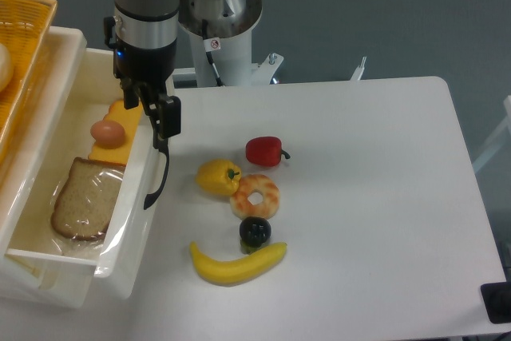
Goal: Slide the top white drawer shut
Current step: 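Lift the gripper out of the open drawer and move it over the table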
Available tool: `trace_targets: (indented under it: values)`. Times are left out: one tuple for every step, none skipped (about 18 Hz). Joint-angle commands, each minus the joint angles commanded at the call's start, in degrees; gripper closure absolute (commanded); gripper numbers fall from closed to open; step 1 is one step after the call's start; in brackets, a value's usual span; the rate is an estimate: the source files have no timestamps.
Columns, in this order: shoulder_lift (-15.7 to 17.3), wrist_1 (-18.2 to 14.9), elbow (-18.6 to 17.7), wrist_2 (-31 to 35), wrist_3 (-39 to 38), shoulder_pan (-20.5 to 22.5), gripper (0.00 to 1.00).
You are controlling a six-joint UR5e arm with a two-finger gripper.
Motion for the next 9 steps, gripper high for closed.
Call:
trace_targets:
  values:
    - [0.2,0.0,-0.1,0.0,0.0,0.3,0.0]
    - [0.4,0.1,-0.1,0.3,0.0,0.4,0.0]
    - [0.7,0.0,0.2,0.1,-0.2,1.1,0.0]
    - [1.0,-0.1,0.2,0.0,-0.6,1.8,0.0]
    - [1.3,0.1,0.3,0.0,-1.3,2.5,0.0]
    - [1.5,0.2,0.3,0.2,-2.2,3.3,0.0]
    - [1.5,0.2,0.4,0.2,-3.1,4.3,0.0]
    - [1.6,0.3,0.4,0.3,-3.9,5.4,0.0]
    - [1.6,0.3,0.4,0.0,-4.5,7.0,0.0]
